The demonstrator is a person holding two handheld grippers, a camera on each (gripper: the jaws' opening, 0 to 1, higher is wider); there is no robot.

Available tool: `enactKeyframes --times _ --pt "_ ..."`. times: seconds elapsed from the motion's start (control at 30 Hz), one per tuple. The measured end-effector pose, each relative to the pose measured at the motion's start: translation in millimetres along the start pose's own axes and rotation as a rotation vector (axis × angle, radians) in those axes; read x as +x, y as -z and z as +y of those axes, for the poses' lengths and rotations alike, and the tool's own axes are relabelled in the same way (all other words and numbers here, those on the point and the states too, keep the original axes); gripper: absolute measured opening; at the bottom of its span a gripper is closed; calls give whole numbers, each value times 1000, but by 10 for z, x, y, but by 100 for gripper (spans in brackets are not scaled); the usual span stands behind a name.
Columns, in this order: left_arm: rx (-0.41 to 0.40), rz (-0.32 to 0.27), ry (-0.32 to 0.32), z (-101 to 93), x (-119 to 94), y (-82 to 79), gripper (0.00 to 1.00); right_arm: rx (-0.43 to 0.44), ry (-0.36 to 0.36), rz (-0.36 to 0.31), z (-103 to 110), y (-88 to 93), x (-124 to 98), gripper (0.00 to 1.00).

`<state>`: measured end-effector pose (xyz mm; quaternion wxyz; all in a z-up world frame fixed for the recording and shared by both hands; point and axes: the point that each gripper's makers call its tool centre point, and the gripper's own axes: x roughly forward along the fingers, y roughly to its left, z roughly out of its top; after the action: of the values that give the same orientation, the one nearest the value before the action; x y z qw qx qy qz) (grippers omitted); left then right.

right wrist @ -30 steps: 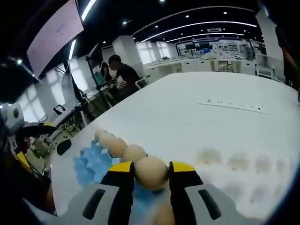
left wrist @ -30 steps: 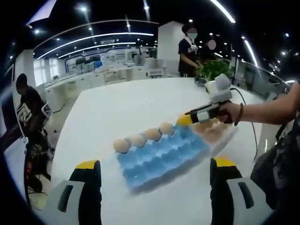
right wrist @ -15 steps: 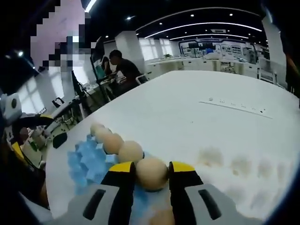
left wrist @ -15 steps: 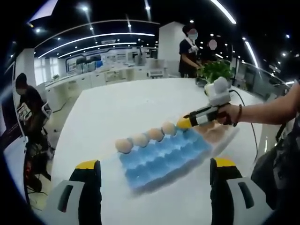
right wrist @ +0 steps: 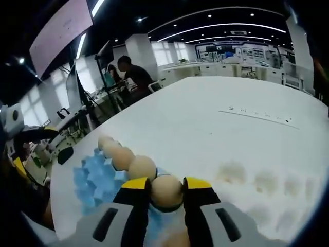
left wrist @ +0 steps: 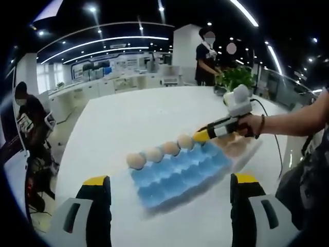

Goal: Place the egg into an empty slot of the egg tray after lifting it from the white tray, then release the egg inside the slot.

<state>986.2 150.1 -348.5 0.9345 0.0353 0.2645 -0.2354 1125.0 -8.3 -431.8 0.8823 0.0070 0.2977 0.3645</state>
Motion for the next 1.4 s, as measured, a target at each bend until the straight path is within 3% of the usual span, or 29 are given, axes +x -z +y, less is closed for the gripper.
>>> enactKeyframes --times 0.3,0.43,0.87,1.4 --pt "3 -6 0 3 -28 -4 99 -26 4 -1 38 -3 4 32" --pt "3 -13 2 -13 -40 -20 99 -20 9 -32 50 -65 -41 42" --pt "12 -25 27 -107 -12 -67 100 -26 47 -86 -31 -147 -247 60" --pt "22 -28 36 -176 -16 -61 100 -51 71 -91 -70 -83 -423 64"
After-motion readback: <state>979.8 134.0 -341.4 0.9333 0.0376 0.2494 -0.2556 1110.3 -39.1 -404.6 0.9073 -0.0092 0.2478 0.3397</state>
